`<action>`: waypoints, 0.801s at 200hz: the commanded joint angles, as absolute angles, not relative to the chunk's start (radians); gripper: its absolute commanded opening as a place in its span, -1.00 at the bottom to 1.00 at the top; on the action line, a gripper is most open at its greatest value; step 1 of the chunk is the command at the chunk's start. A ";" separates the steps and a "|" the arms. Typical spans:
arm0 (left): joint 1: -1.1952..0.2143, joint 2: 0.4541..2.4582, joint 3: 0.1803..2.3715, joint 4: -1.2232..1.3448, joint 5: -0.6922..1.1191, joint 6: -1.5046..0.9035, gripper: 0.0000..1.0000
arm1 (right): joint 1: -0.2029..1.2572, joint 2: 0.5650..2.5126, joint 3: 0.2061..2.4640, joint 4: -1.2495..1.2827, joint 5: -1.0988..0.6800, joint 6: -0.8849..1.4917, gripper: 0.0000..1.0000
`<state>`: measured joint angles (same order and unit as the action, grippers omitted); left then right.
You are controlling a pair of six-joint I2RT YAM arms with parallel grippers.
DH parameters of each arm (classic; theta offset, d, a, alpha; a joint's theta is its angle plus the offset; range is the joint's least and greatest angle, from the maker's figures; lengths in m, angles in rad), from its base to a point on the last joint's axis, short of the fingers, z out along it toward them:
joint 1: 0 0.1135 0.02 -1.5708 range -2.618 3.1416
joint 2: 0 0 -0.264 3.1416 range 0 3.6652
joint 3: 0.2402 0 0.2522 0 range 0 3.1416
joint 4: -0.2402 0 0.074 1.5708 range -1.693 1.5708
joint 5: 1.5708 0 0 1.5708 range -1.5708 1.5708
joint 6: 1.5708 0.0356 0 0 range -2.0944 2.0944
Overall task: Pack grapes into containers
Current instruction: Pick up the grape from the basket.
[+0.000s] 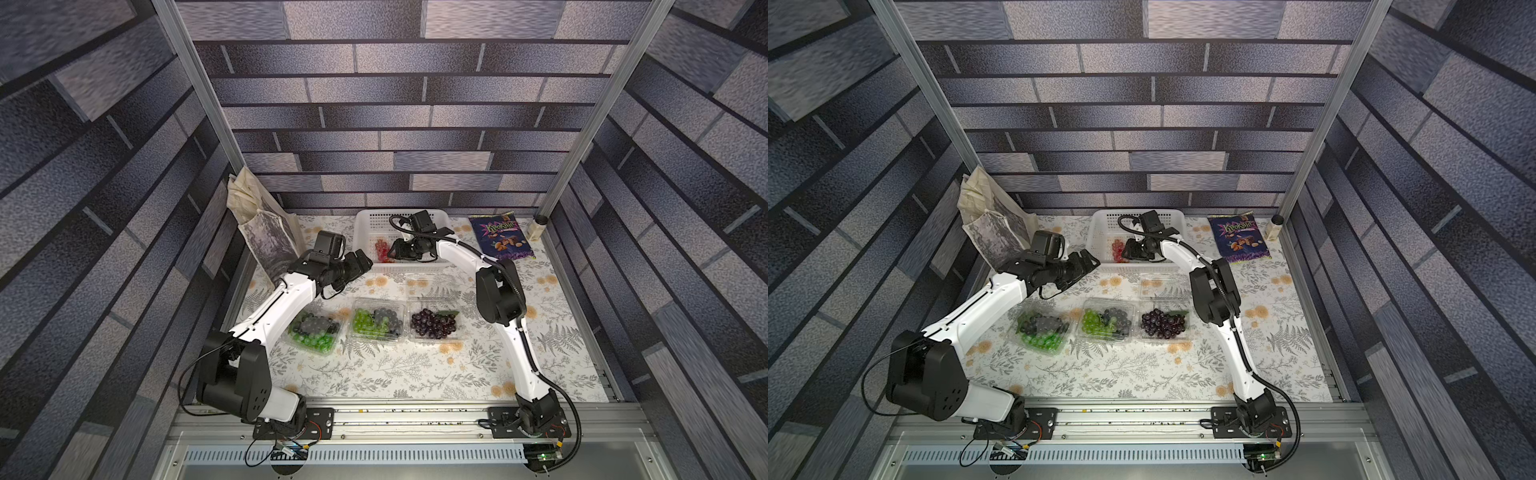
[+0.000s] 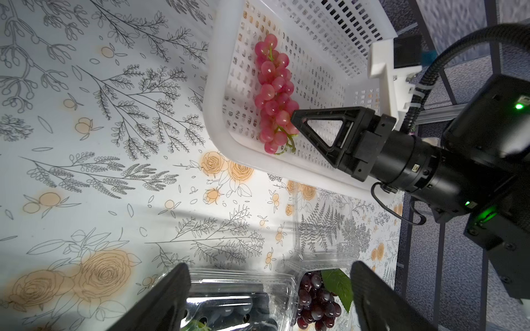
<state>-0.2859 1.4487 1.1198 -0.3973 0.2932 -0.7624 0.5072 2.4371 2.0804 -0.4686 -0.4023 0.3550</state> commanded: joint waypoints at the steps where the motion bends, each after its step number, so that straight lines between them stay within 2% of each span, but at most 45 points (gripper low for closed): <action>1: -0.275 1.455 1.102 -0.380 0.314 -0.752 0.79 | 0.500 2.456 2.117 -0.493 -0.404 0.347 -0.42; 34: -0.271 1.451 1.095 -0.377 0.318 -0.754 0.79 | 0.500 2.450 2.120 -0.488 -0.394 0.352 -1.00; 160: -0.267 1.404 1.067 -0.340 0.333 -0.768 0.79 | 0.500 2.208 2.127 -0.521 -0.316 0.255 -1.00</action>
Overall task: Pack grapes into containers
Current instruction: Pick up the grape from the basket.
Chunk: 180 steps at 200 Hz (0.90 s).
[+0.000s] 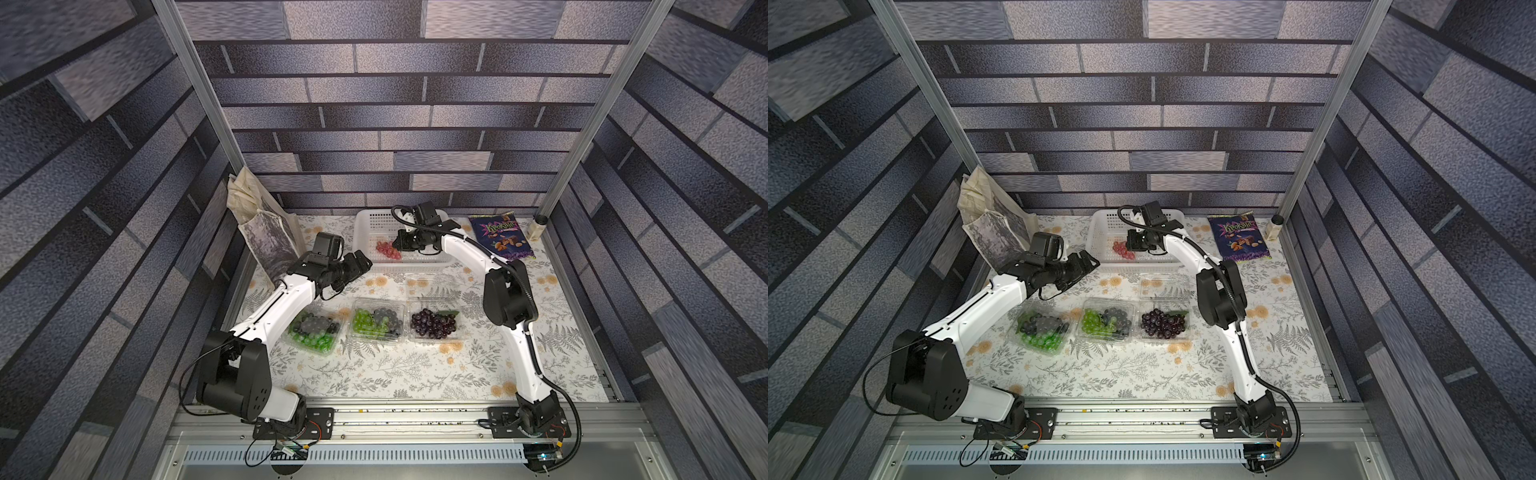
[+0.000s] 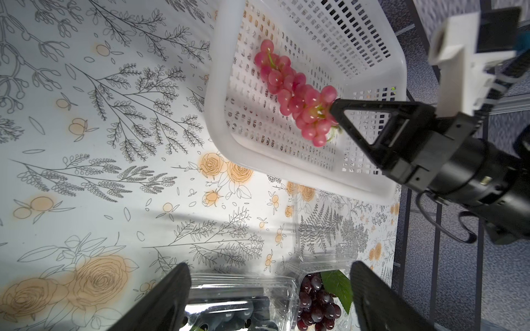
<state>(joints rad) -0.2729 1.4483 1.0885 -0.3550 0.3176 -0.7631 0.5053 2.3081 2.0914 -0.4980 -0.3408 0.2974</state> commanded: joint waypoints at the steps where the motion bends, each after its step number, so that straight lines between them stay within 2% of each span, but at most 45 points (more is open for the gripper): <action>1: -0.267 1.403 1.066 -0.339 0.332 -0.768 0.79 | 0.500 2.205 2.127 -0.521 -0.316 0.253 -1.00; 87: -0.297 1.358 1.058 -0.337 0.333 -0.770 0.79 | 0.500 2.035 2.064 -0.562 -0.288 0.203 -1.00; 101: -0.309 1.353 1.063 -0.342 0.331 -0.770 0.80 | 0.501 1.957 2.028 -0.559 -0.286 0.203 -1.00; 180: -0.426 1.308 1.070 -0.374 0.249 -0.775 0.80 | 0.507 1.579 1.628 -0.546 -0.298 0.218 -1.00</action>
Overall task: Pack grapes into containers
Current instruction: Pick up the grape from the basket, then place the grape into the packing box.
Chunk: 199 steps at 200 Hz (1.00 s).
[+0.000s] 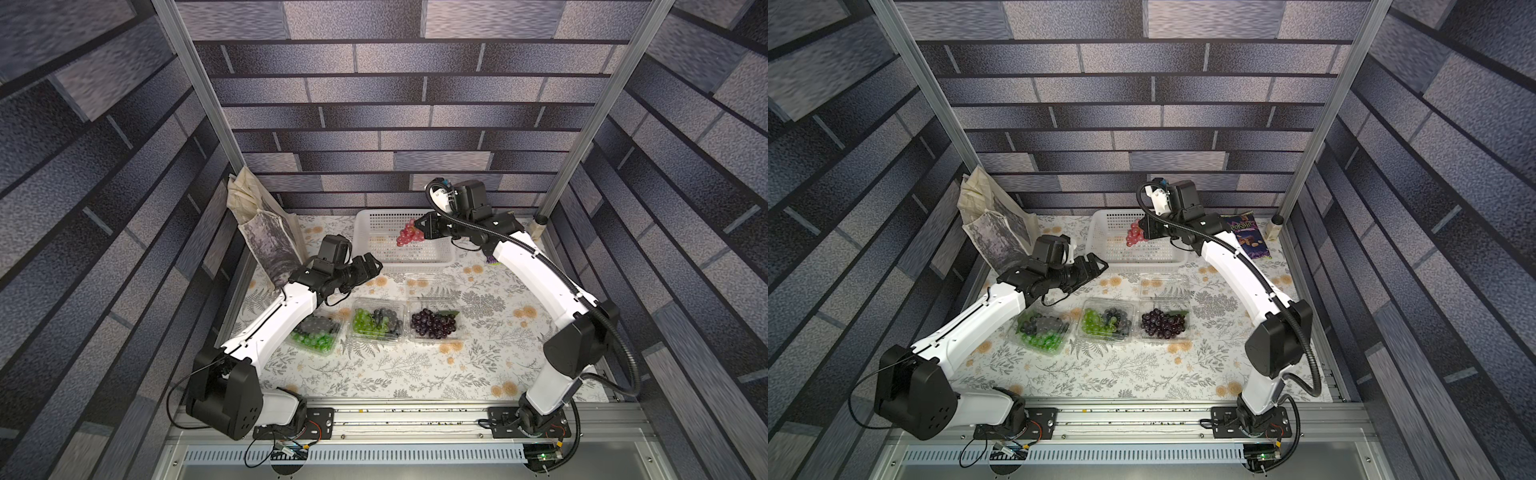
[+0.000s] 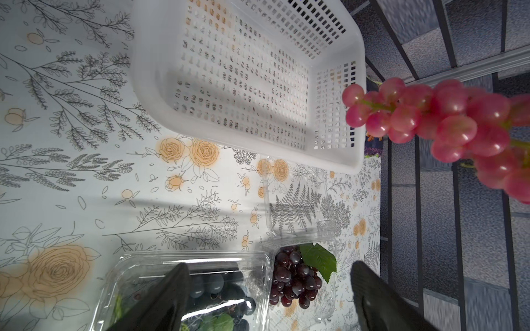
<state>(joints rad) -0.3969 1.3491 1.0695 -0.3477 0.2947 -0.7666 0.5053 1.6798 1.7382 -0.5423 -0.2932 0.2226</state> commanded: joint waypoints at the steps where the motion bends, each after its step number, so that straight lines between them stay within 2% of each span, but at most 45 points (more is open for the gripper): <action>1: -0.428 1.307 1.070 -0.373 0.248 -0.776 0.80 | 0.508 1.574 1.623 -0.548 -0.298 0.217 -1.00; 71: -0.556 1.288 1.044 -0.353 0.162 -0.805 0.81 | 0.571 1.329 1.278 -0.582 -0.304 0.211 -1.00; 134: -0.622 1.283 0.968 -0.282 0.106 -0.851 0.82 | 0.629 1.238 1.025 -0.473 -0.322 0.283 -1.00; 199: -0.649 1.282 0.959 -0.278 0.089 -0.855 0.82 | 0.667 1.211 0.929 -0.416 -0.333 0.330 -1.00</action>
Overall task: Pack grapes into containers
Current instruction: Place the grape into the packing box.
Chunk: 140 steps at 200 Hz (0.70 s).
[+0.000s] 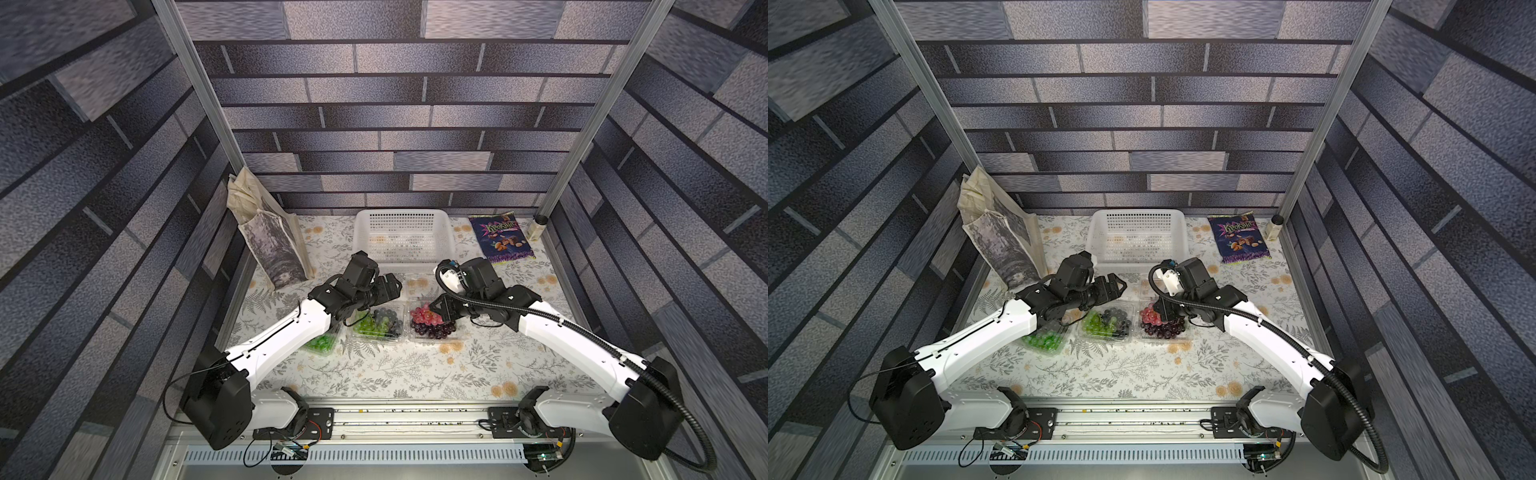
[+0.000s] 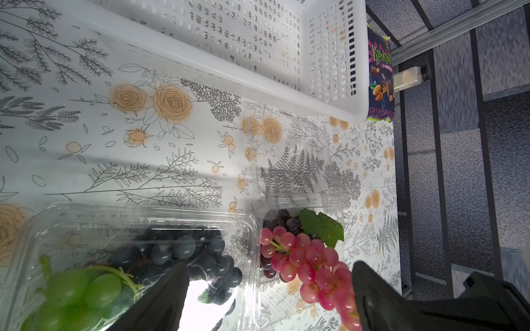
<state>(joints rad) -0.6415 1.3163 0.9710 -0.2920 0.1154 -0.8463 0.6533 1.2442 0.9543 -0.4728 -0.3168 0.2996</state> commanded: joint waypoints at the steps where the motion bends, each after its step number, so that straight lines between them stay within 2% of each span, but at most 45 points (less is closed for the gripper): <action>1: -0.651 1.282 0.959 -0.277 0.089 -0.854 0.82 | 0.668 1.211 0.928 -0.416 -0.333 0.331 -1.00; 140: -0.691 1.273 0.943 -0.261 0.061 -0.867 0.82 | 0.672 1.162 0.871 -0.519 -0.254 0.315 -1.00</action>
